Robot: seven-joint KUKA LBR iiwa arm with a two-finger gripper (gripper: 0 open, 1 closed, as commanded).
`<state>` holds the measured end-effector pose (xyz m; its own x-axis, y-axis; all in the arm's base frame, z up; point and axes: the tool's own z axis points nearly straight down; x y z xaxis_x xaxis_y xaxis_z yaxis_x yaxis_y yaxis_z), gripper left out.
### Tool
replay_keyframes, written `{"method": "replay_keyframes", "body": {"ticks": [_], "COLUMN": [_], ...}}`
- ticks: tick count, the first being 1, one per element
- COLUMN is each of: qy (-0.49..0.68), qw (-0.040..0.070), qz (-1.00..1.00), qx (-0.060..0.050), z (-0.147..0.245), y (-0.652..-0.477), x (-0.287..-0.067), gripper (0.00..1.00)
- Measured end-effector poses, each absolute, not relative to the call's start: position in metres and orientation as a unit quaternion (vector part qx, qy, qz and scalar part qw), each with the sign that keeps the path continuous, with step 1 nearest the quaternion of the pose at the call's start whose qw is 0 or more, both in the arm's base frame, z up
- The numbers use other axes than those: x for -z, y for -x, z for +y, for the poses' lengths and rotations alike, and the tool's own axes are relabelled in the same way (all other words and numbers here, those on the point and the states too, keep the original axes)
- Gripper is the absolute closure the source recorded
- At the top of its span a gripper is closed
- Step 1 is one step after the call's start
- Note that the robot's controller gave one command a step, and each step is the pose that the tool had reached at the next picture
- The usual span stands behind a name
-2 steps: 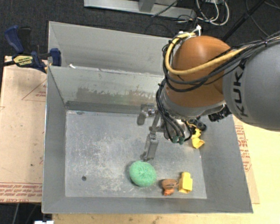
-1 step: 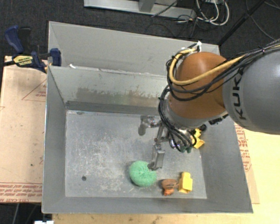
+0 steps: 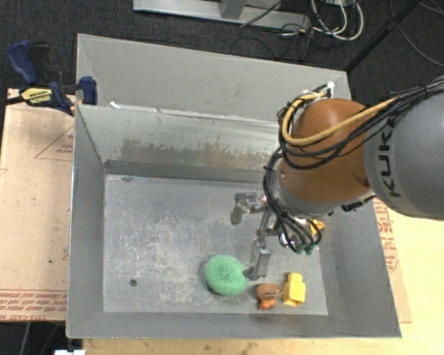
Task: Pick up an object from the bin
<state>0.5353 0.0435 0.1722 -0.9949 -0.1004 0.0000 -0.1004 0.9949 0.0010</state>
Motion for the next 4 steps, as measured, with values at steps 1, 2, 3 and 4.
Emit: {"method": "replay_keyframes", "body": {"ticks": [1, 2, 3, 4], "qy": [-0.053, -0.188, -0.15, -0.15], "qw": [-0.001, -0.001, 0.001, 0.001], "qz": [-0.999, -0.982, -0.989, -0.989], "qx": [0.0, 0.0, 0.001, 0.001], "z": [0.039, 0.042, 0.046, 0.046], "y": [-0.527, -0.523, -0.509, -0.509], "x": [-0.145, -0.116, -0.069, -0.069], "gripper": [0.0, 0.0, 1.0, 1.0]}}
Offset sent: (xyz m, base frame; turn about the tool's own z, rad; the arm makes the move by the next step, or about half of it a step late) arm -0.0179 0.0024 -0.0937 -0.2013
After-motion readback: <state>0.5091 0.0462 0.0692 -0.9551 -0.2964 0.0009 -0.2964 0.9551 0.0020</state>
